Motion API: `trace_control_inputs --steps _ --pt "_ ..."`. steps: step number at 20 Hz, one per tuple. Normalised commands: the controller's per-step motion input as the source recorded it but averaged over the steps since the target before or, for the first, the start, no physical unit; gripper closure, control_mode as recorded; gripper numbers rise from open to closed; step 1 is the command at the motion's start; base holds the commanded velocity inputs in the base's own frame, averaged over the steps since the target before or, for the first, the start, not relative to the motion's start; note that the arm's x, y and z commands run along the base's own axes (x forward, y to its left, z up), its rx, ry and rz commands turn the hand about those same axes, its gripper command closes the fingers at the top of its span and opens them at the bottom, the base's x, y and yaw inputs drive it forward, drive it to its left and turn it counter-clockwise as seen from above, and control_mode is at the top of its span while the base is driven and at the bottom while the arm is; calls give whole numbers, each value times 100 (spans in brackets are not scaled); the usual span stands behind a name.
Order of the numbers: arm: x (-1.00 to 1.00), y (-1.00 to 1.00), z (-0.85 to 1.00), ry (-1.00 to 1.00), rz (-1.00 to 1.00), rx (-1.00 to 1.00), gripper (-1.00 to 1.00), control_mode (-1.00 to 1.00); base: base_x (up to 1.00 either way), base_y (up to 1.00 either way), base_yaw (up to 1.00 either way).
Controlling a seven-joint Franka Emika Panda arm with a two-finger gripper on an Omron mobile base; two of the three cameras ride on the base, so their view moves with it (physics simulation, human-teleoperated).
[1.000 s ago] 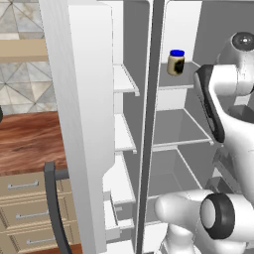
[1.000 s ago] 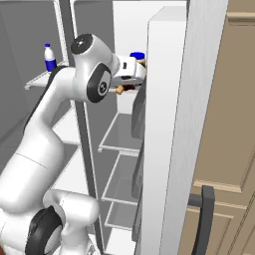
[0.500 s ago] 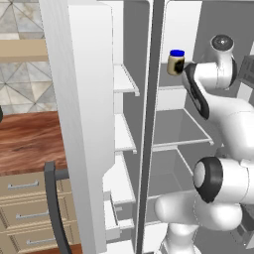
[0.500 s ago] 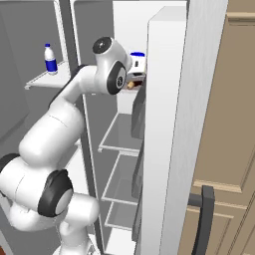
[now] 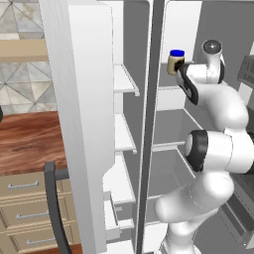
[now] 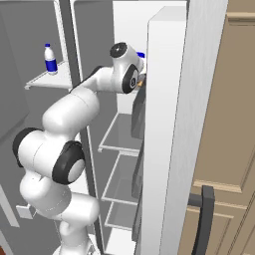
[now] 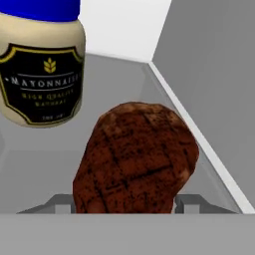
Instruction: Pick up the frozen steak from the freezer, place it on any shelf in the fridge, and close the fridge and freezer doors when done.
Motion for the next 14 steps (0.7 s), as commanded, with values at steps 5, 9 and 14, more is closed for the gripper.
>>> trace_control_inputs --steps 5,9,14 --pt "9 0 0 -2 0 0 -100 -100 0 0 0" --pt "-18 0 0 -8 0 0 -100 -100 0 0 0" --pt "-57 8 5 -8 -1 0 -100 -100 0 0 0"
